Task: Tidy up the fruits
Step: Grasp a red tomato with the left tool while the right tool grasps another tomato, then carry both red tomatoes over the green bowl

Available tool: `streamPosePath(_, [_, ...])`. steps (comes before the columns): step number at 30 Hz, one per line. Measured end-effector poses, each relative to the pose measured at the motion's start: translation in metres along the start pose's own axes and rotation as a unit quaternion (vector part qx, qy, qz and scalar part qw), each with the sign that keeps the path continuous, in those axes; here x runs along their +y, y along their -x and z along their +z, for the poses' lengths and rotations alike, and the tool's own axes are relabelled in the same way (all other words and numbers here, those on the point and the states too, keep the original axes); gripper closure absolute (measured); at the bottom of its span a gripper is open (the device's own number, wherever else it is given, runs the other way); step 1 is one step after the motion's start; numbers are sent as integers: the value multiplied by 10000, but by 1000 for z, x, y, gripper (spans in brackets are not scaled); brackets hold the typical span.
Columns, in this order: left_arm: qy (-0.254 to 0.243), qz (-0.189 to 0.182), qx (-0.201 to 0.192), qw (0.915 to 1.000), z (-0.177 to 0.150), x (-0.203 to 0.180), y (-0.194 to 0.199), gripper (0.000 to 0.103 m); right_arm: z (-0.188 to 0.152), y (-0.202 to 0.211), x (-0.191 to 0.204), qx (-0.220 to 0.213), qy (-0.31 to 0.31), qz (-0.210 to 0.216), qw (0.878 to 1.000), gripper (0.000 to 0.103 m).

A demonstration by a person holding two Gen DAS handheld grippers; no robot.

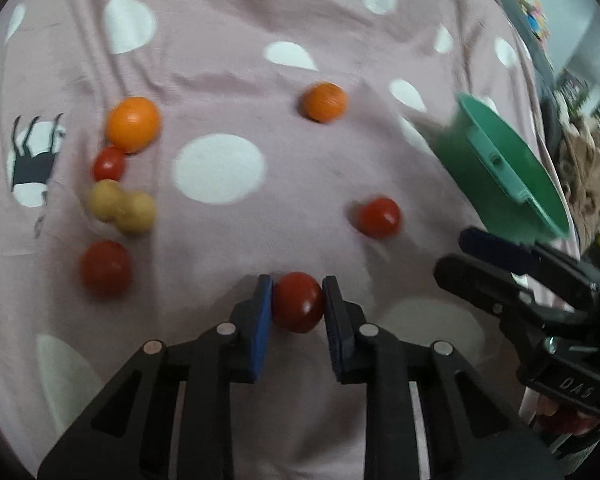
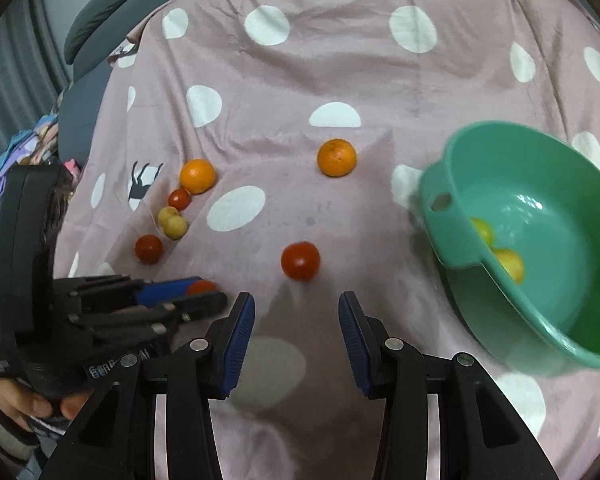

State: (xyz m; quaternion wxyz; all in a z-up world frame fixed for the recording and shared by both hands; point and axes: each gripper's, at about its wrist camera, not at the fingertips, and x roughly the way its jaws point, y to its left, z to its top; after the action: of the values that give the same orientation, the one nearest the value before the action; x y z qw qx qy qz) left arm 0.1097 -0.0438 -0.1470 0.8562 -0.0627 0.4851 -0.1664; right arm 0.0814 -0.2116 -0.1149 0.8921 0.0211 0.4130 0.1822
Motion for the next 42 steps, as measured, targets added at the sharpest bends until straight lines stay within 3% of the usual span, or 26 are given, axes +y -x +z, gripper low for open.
streamPosePath(8, [335, 61, -332, 9989, 22, 37, 22, 79, 21, -36, 8, 359, 244, -274, 9987, 59])
streamPosePath(13, [363, -40, -272, 9990, 19, 41, 17, 79, 27, -59, 4, 731, 30, -185, 9971, 59])
streamPosePath(17, [404, -91, -207, 9989, 15, 44, 13, 79, 29, -62, 8, 691, 127, -268, 9972, 59])
streamPosePath(20, [430, -114, -175, 9989, 14, 45, 11, 79, 29, -64, 11, 695, 286, -418, 9963, 73])
streamPosePath(23, [436, -98, -152, 9989, 13, 45, 11, 79, 28, -63, 8, 648, 223, -403, 9968, 74])
streamPosePath(33, [380, -146, -169, 9990, -3, 38, 32, 79, 12, -15, 11, 238, -85, -159, 9996, 74])
streamPosePath(42, [119, -122, -252, 9995, -9, 9, 56, 79, -4, 37, 2, -179, -345, 99, 9992, 74])
